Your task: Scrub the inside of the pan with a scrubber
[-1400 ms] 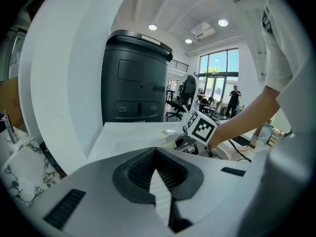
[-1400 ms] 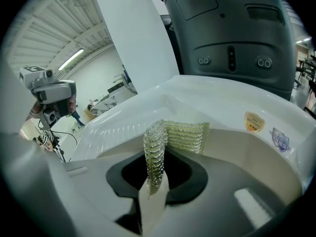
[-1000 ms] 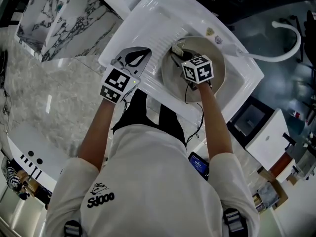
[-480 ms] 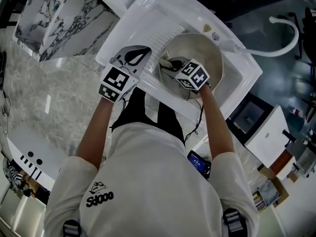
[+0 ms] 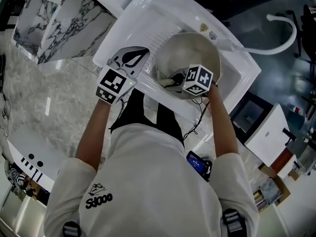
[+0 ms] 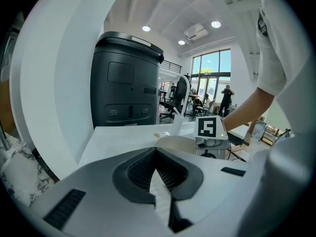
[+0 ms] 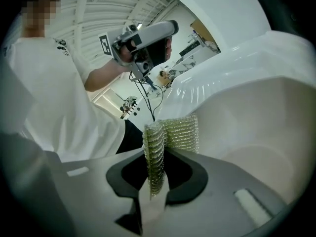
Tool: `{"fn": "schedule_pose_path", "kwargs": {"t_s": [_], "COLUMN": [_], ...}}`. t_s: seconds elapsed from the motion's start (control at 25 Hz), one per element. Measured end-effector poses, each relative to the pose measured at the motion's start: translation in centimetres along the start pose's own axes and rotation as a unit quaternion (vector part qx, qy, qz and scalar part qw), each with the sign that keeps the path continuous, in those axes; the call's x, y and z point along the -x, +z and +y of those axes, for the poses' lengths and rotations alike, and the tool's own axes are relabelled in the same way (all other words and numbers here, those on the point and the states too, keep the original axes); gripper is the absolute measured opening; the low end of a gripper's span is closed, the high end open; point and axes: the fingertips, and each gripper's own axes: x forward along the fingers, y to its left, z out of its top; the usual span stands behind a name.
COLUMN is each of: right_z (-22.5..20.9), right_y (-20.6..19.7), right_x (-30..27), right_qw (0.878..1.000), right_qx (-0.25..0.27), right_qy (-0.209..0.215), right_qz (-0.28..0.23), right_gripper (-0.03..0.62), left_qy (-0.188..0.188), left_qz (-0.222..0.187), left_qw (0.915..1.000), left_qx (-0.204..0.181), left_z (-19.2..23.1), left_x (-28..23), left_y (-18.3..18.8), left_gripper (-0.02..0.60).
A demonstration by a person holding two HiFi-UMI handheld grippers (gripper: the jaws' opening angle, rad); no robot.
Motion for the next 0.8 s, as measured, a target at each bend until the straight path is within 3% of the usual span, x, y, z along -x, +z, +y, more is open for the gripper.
{"fn": "schedule_pose_path", "kwargs": {"t_s": [0.24, 0.6, 0.8], "right_z": [-0.1, -3.4, -5.4], "right_y": [-0.4, -2.9, -3.5], "right_x": [0.0, -1.2, -1.4], "right_qw": [1.000, 0.996, 0.992], "right_qx": [-0.013, -0.030, -0.039], "right_qy": [-0.003, -0.076, -0.100], "right_qz": [0.004, 0.042, 0.068], "right_gripper": [0.080, 0.080, 0.080], "left_qy": [-0.004, -0.003, 0.000], "left_qz": [0.003, 0.015, 0.030], "left_qw": [1.0000, 0.9998, 0.9995], "left_qx": [0.005, 0.008, -0.009], "left_z": [-0.7, -0.8, -0.7], "left_x": [-0.5, -0.6, -0.5], "left_y": [-0.2, -1.0, -1.5], "left_gripper": [0.005, 0.005, 0.005]}}
